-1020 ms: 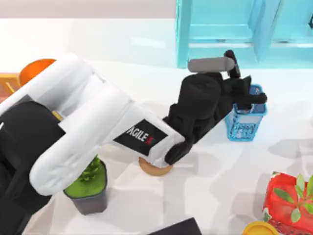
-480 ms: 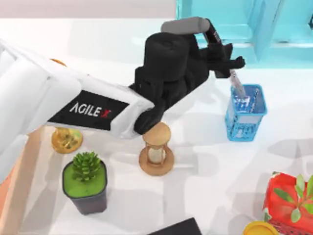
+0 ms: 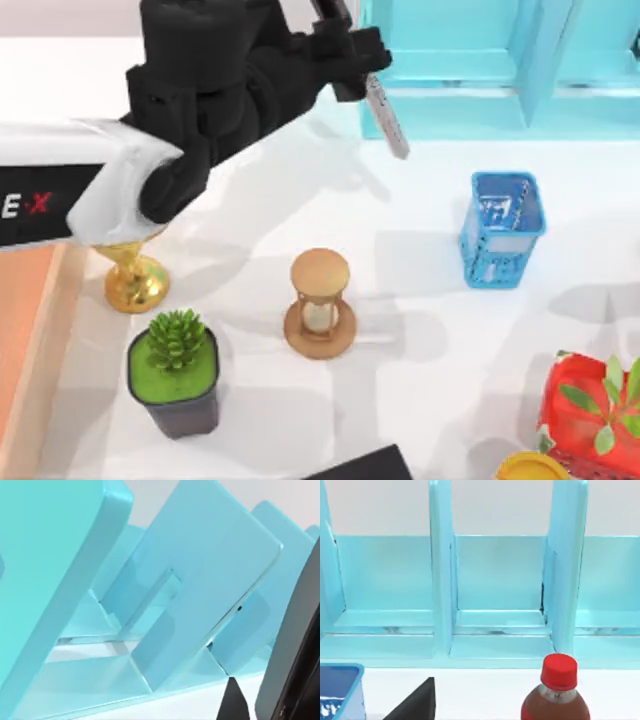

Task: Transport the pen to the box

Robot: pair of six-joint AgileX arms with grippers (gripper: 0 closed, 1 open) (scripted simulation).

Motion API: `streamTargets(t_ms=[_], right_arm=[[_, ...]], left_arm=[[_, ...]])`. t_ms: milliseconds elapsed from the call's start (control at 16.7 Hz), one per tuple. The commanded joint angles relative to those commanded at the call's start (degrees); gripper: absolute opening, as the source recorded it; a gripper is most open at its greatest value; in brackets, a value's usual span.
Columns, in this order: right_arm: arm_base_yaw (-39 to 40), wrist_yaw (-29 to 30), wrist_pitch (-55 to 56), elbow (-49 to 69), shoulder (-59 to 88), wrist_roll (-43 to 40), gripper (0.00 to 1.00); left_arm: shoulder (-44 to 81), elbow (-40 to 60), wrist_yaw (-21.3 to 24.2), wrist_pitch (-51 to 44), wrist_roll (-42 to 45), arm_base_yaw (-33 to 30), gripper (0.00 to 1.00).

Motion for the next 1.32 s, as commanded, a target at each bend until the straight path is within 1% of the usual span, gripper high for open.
streamTargets(t_ms=[120,480,540,660,780,960,1080,1320], right_arm=[[0.0,0.0,0.0,0.0,0.0,0.0,1.0],[0.0,0.0,0.0,0.0,0.0,0.0,1.0],[0.0,0.0,0.0,0.0,0.0,0.0,1.0],[0.0,0.0,0.0,0.0,0.0,0.0,1.0],[0.0,0.0,0.0,0.0,0.0,0.0,1.0],[0.0,0.0,0.0,0.0,0.0,0.0,1.0],[0.0,0.0,0.0,0.0,0.0,0.0,1.0],[0.0,0.0,0.0,0.0,0.0,0.0,1.0]], left_arm=[[-1.9,-0.8,0.8,-1.1,0.1,0.9,0.0],[-1.7,-0.6,1.3,-0.5,0.3,1.3,0.0],[-1.6,-0.4,2.4,0.6,0.3,2.4,0.0],[-1.2,-0.1,6.2,4.5,0.4,6.2,0.0],[-0.6,0.3,12.1,10.0,0.4,11.9,0.0],[0.3,0.7,24.3,19.8,0.6,22.7,0.0],[1.1,0.8,34.4,26.3,0.7,30.6,0.0],[2.6,0.0,56.8,37.9,1.0,46.2,0.0]])
